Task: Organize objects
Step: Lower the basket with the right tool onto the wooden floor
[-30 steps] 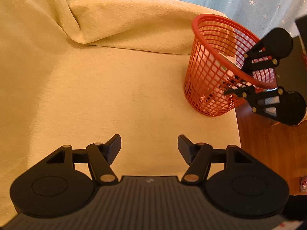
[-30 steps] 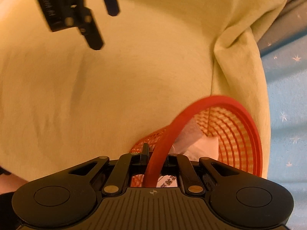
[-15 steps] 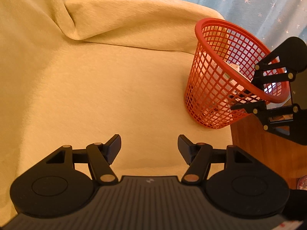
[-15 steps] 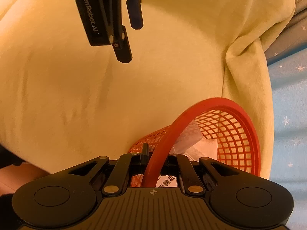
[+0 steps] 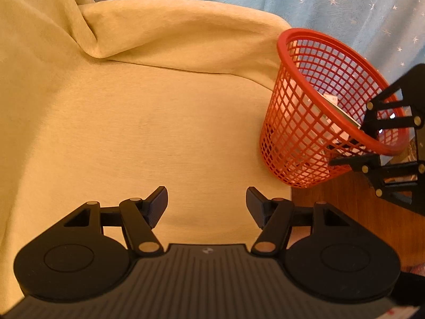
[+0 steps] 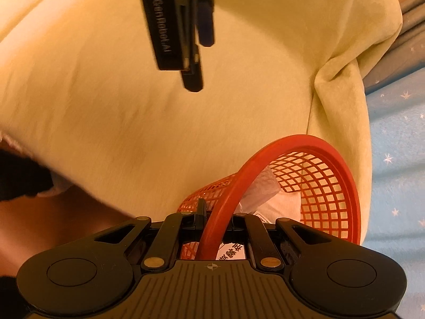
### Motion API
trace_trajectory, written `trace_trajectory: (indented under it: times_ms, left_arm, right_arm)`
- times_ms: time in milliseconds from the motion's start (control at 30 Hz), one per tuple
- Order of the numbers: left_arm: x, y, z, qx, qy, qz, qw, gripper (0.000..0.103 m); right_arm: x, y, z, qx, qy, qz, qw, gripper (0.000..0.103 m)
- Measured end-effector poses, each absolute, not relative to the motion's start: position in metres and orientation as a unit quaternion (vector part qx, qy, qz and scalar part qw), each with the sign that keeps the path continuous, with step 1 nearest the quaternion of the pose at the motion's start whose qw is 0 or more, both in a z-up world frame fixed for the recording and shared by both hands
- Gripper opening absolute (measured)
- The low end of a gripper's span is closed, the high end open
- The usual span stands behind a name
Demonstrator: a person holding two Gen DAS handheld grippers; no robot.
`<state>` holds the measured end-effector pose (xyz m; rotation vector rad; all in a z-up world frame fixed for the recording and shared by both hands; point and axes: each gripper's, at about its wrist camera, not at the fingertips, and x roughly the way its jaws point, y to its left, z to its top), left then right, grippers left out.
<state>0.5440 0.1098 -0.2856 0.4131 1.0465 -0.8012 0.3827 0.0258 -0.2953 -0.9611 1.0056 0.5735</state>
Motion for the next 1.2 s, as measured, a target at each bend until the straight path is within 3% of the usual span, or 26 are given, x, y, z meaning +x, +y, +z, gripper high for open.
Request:
trace_trajectory:
  times_ms: [133, 300, 567, 900, 1200]
  left_arm:
    - [0.505, 0.084, -0.279, 0.181, 0.480, -0.338, 0.789, 0.065]
    - [0.451, 0.049, -0.278, 0.152, 0.479, -0.292, 0.814, 0.082]
    - [0.391, -0.001, -0.288, 0.109, 0.499, -0.269, 0.816, 0.095]
    - [0.360, -0.030, -0.327, 0.112, 0.512, -0.284, 0.803, 0.100]
    - [0.352, -0.017, -0.384, 0.119, 0.507, -0.276, 0.808, 0.101]
  right_arm:
    - [0.347, -0.002, -0.302, -0.447, 0.440, 0.280, 0.727, 0.005]
    - [0.297, -0.042, -0.316, -0.471, 0.422, 0.307, 0.711, 0.005]
    - [0.243, -0.099, -0.337, -0.492, 0.430, 0.319, 0.686, 0.005]
    - [0.228, -0.121, -0.388, -0.480, 0.455, 0.286, 0.693, 0.005]
    - [0.227, -0.119, -0.472, -0.479, 0.456, 0.302, 0.687, 0.005]
